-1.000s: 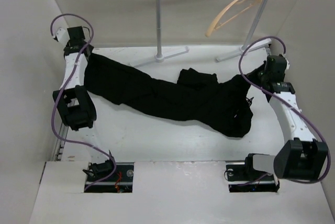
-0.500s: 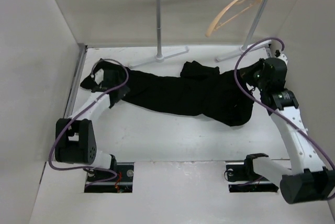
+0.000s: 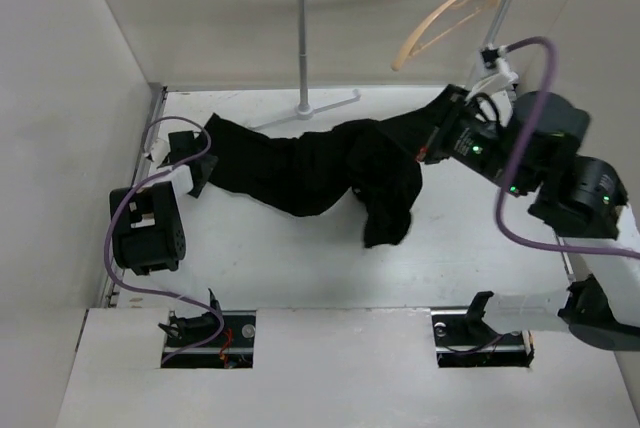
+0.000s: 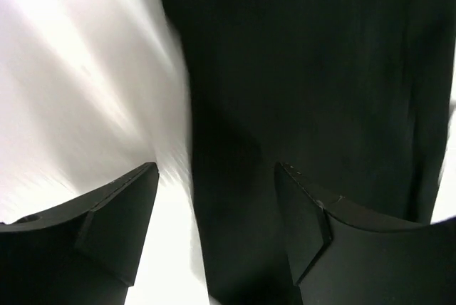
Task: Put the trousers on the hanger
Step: Flatten out the trousers at the center of the board.
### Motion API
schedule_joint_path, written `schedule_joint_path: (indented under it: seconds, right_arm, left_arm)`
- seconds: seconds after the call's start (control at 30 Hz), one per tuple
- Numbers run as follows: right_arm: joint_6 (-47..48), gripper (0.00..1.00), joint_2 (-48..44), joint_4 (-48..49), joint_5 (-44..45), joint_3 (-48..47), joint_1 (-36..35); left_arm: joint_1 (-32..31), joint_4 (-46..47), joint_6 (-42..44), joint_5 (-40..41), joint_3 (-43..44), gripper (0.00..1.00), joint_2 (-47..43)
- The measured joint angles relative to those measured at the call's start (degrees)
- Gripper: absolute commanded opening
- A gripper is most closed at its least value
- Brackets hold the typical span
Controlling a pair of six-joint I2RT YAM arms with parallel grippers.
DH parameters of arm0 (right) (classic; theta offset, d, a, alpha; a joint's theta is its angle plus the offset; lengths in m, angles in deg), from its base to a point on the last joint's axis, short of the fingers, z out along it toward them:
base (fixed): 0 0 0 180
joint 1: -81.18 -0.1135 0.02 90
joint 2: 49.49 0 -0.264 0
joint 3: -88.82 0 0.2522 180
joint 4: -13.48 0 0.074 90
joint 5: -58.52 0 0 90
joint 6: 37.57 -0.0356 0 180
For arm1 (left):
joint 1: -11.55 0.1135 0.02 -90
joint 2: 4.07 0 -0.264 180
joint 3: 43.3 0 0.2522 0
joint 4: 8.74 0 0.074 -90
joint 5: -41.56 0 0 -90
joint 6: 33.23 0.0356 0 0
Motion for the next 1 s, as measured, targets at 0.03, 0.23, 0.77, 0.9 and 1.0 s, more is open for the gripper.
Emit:
schedule_joint_path:
  seconds: [0.03,0.23,0.77,0.9,1.0]
  right_arm:
    - [0.1,0.03,0.2,0.4,0.1,-2.2,-0.6]
    - [-1.2,0.02,-8.4,5.4,-2.5,11.3,23.7]
    - [-3.3,0.03,20.5,23.6,-20.7,29.3,58.4]
    - [-3.3,0.03,21.5,26.4,-21.4,26.9,61.5]
    - [-3.3,0.03,22.7,27.7,-21.5,26.5,63.1]
  left_arm:
    - [1.0,0.3,-0.5,-0.3,0.1,0.65,0.1]
    - [3.1,0.5,-2.5,-0.9,0.1,0.65,0.2]
    - [-2.2,-3.7,0.8,2.7,0.4,0.74,-3.0]
    - [-2.7,-5.9,4.9,4.4,4.6,0.74,-2.3]
    - [-3.4,-6.9,6.5,4.6,10.3,0.67,2.8]
